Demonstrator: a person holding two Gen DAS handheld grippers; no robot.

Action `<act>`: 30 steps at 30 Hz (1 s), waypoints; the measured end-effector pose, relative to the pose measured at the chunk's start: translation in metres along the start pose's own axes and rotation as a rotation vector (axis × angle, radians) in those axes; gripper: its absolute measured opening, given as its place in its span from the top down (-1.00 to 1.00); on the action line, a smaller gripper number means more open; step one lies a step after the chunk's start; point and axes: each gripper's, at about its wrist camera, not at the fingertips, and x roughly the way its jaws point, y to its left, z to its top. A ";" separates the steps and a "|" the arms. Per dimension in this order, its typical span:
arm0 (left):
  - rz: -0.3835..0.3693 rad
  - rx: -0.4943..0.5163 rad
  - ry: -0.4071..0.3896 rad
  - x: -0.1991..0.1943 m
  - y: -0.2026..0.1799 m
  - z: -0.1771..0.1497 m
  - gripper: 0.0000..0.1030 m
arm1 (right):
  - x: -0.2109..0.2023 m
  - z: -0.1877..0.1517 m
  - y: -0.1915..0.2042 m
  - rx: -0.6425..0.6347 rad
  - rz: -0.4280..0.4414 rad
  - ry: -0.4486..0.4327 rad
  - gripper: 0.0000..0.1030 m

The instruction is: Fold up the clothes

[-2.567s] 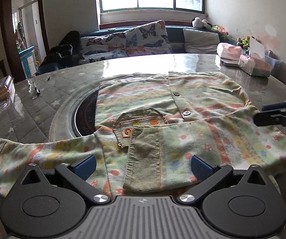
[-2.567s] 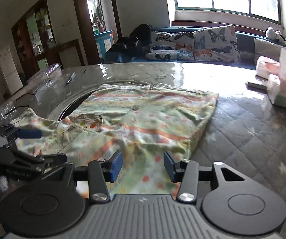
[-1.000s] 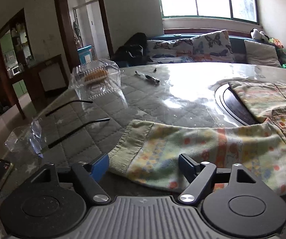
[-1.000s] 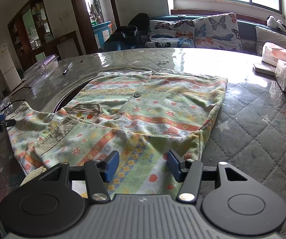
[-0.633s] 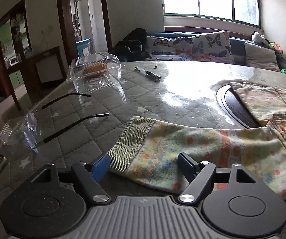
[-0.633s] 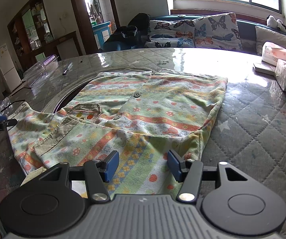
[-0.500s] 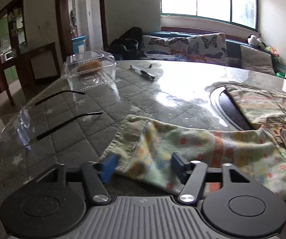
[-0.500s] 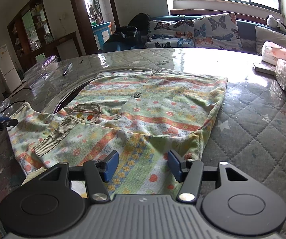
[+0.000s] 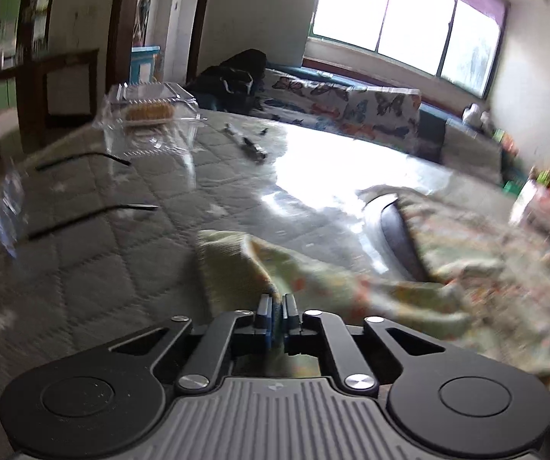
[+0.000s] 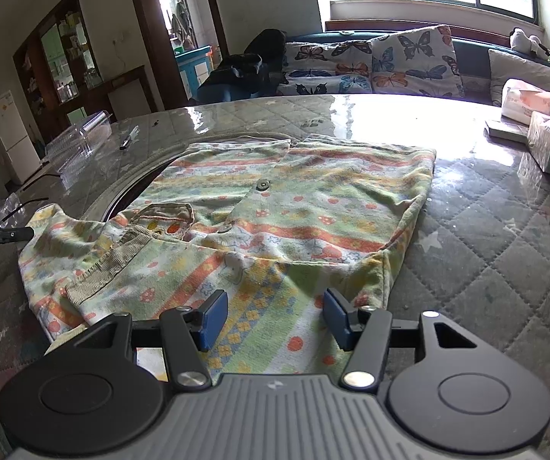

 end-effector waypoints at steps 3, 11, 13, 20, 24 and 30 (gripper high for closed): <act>-0.079 -0.039 -0.030 -0.009 -0.014 0.005 0.91 | -0.002 0.000 -0.001 0.008 -0.001 -0.010 -0.06; -0.309 -0.077 -0.080 -0.024 -0.065 0.021 0.93 | -0.012 -0.001 -0.001 0.022 0.006 -0.040 -0.06; -0.364 -0.073 -0.080 -0.024 -0.081 0.022 0.93 | -0.015 -0.001 -0.002 0.023 0.006 -0.047 -0.06; -0.509 -0.045 -0.050 -0.018 -0.129 0.019 0.94 | -0.026 0.001 -0.004 0.031 0.004 -0.081 -0.06; -0.572 -0.006 -0.023 -0.013 -0.158 0.014 0.94 | -0.029 0.003 -0.009 0.043 -0.007 -0.096 -0.06; -0.610 0.072 0.029 -0.001 -0.191 0.001 0.93 | -0.033 0.002 -0.015 0.053 -0.021 -0.101 -0.06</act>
